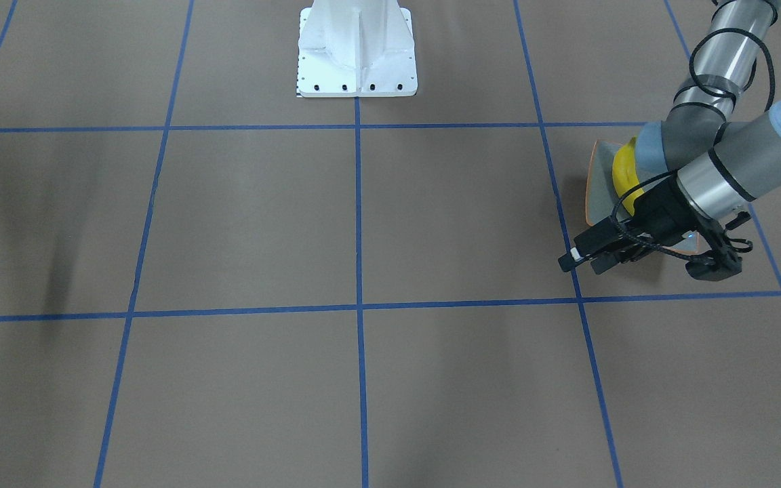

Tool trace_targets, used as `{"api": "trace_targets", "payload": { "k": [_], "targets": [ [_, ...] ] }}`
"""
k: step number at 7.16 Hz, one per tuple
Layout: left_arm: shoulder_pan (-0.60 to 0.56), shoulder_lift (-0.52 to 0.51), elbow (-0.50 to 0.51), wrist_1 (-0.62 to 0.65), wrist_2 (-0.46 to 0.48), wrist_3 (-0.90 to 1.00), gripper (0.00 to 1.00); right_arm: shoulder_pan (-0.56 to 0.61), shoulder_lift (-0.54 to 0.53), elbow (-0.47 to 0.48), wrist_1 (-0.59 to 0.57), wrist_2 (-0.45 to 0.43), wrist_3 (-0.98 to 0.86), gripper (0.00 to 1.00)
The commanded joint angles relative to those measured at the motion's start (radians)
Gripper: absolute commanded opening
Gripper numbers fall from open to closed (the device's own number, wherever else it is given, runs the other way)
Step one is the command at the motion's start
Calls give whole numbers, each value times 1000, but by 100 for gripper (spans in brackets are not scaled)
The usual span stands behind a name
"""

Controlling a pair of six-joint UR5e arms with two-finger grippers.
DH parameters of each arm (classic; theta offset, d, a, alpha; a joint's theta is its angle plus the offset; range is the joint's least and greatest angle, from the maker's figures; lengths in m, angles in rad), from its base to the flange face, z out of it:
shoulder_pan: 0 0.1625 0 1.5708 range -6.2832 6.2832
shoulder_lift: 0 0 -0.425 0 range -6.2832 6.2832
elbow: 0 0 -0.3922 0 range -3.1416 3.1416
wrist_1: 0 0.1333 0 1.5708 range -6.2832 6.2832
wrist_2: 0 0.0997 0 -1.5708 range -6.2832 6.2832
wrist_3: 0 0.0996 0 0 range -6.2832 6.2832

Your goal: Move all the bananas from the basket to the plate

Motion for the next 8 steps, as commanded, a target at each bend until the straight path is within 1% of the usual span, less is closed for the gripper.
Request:
{"api": "trace_targets", "payload": {
  "k": [1,2,3,4,5,6,7,8],
  "targets": [
    [64,-124,12,-1,74,-138,91,-192,160,46,3,-19,262,0],
    [108,-169,12,-4,135,-205,91,-271,225,54,3,-58,324,0],
    [124,-204,12,-10,143,-251,91,-341,243,61,57,-106,350,0],
    [142,-235,12,-34,146,-321,91,-388,248,57,150,-135,420,0],
    [168,-264,12,-63,175,-384,91,-432,262,49,224,-170,498,0],
    [226,-271,12,-135,262,-458,91,-464,289,48,236,-219,548,0],
    [266,-271,12,-184,318,-486,91,-507,329,47,241,-283,600,0],
    [276,-271,10,-188,320,-486,91,-523,342,46,273,-314,640,0]
  ]
}}
